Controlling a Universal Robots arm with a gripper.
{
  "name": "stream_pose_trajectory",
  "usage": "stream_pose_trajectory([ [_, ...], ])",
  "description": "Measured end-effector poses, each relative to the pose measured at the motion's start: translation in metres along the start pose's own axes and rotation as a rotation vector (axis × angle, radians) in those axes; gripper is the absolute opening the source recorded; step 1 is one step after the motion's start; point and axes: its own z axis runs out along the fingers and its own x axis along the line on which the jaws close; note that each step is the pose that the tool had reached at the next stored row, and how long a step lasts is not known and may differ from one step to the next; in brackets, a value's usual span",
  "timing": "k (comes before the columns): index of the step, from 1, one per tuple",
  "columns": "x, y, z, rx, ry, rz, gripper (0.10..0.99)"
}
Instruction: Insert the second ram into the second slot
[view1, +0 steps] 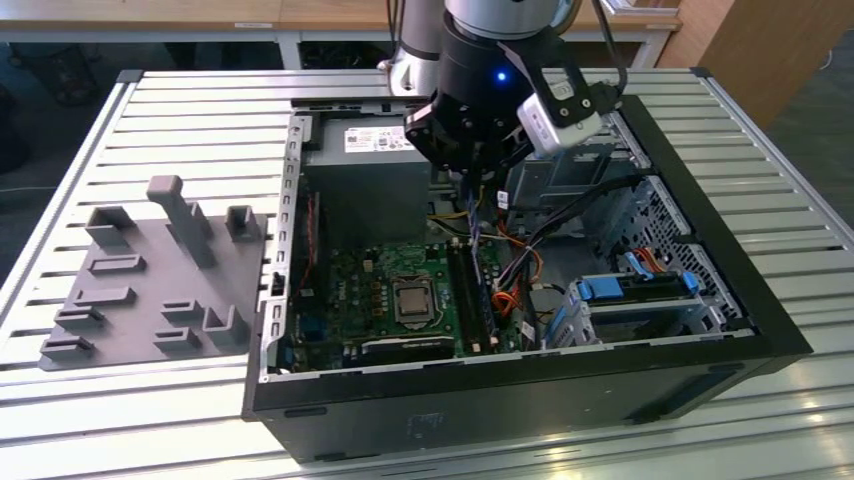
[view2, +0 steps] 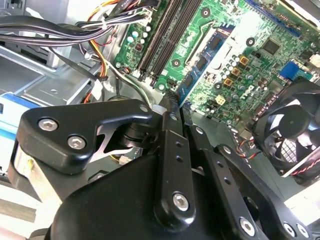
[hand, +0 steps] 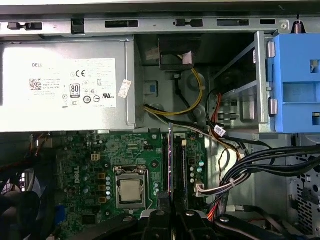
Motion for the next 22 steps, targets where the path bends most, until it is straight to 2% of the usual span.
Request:
stream_pose_trajectory([
  [22,0.0001,-0.0006,0.0140,0.000,0.0001,0.000,0.141],
])
